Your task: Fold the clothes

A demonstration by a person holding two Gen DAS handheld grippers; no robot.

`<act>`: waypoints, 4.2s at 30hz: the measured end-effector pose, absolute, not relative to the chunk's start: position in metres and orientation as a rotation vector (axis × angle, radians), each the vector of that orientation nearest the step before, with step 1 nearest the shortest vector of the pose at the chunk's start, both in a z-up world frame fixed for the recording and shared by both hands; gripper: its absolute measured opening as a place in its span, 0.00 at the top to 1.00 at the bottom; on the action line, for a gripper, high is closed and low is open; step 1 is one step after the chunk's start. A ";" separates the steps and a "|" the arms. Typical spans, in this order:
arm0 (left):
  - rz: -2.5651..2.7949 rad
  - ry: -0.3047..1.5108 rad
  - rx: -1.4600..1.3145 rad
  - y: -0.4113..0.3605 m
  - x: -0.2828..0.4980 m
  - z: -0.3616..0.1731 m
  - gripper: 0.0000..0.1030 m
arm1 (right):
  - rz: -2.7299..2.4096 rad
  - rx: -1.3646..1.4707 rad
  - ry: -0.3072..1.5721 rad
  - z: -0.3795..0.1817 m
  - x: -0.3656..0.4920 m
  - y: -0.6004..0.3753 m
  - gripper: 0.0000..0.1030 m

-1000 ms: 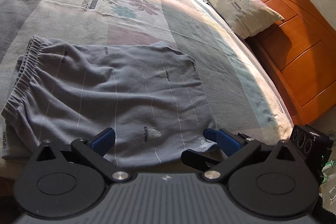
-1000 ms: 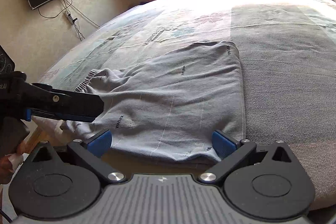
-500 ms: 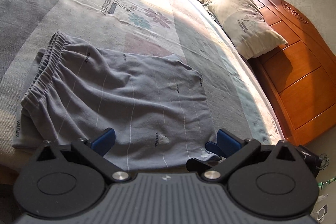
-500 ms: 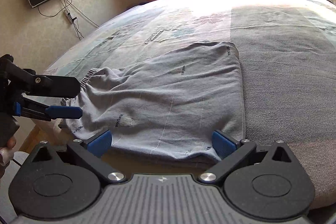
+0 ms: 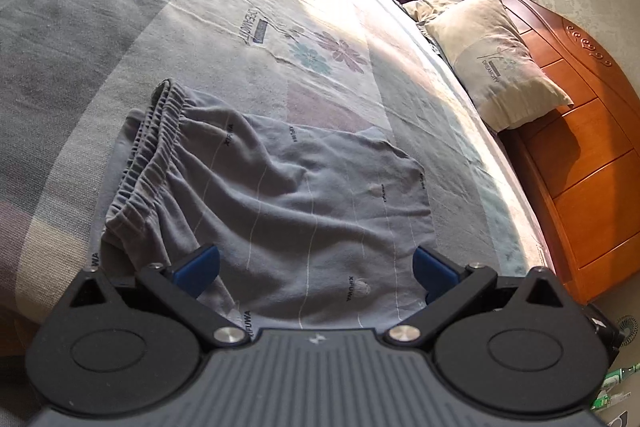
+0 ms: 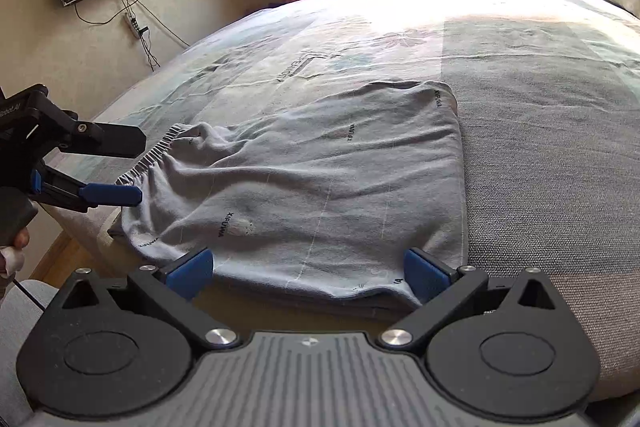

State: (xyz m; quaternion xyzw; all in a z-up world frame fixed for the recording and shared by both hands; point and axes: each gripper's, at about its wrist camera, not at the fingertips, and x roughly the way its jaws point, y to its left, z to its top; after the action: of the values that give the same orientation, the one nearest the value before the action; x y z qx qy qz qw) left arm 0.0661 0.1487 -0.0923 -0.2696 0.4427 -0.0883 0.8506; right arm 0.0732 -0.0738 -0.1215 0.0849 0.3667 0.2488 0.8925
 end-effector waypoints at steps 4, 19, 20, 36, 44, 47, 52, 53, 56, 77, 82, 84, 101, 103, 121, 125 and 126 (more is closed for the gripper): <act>-0.189 0.890 -0.555 0.163 0.065 -0.078 0.01 | 0.521 0.193 0.765 -0.121 0.074 -0.076 0.00; -0.158 0.858 -0.756 0.233 0.081 -0.093 0.01 | 0.524 0.246 0.798 -0.117 0.079 -0.082 0.00; -0.175 0.843 -0.760 0.232 0.079 -0.091 0.01 | 0.521 0.263 0.807 -0.116 0.081 -0.083 0.00; -0.186 0.773 -0.630 0.255 0.075 -0.051 0.01 | 0.771 -0.492 0.540 -0.063 0.058 0.108 0.54; -0.207 0.727 -0.642 0.280 0.074 -0.047 0.01 | 0.731 -0.730 0.513 -0.102 0.050 0.172 0.67; -0.214 0.719 -0.644 0.285 0.077 -0.049 0.01 | 0.700 -0.797 0.505 -0.113 0.049 0.181 0.67; -0.234 0.716 -0.637 0.284 0.078 -0.052 0.01 | 0.681 -0.889 0.449 -0.121 0.043 0.188 0.81; -0.238 0.713 -0.632 0.283 0.077 -0.052 0.01 | 0.678 -0.906 0.438 -0.123 0.041 0.189 0.83; -0.242 0.709 -0.626 0.283 0.074 -0.049 0.01 | 0.675 -0.895 0.427 -0.118 0.041 0.185 0.90; -0.256 0.735 -0.603 0.274 0.081 -0.053 0.01 | 0.680 -0.650 0.359 -0.063 0.029 0.142 0.91; -0.292 0.763 -0.622 0.265 0.087 -0.060 0.01 | 0.748 -0.741 0.452 -0.103 0.037 0.163 0.91; -0.315 0.774 -0.635 0.261 0.090 -0.062 0.01 | 0.758 -0.781 0.475 -0.116 0.038 0.169 0.85; -0.346 0.914 -0.805 0.247 0.146 -0.120 0.01 | 0.632 -0.633 0.472 -0.075 0.040 0.074 0.58; -0.369 0.905 -0.813 0.246 0.145 -0.117 0.01 | 0.616 -0.619 0.478 -0.075 0.041 0.068 0.58; -0.507 0.699 -0.923 0.233 0.138 -0.079 0.01 | 0.566 -0.540 0.505 -0.086 0.045 0.046 0.51; -0.470 0.769 -0.874 0.204 0.155 -0.102 0.01 | 0.546 -0.520 0.502 -0.082 0.041 0.038 0.51; -0.407 0.788 -0.853 0.203 0.155 -0.111 0.01 | 0.541 -0.518 0.500 -0.080 0.039 0.034 0.51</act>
State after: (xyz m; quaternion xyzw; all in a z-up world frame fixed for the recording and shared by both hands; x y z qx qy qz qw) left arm 0.1550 0.2034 -0.1110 -0.4002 0.3696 -0.1910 0.8165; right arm 0.0393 0.0345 -0.0804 -0.2502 0.2414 0.2612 0.9005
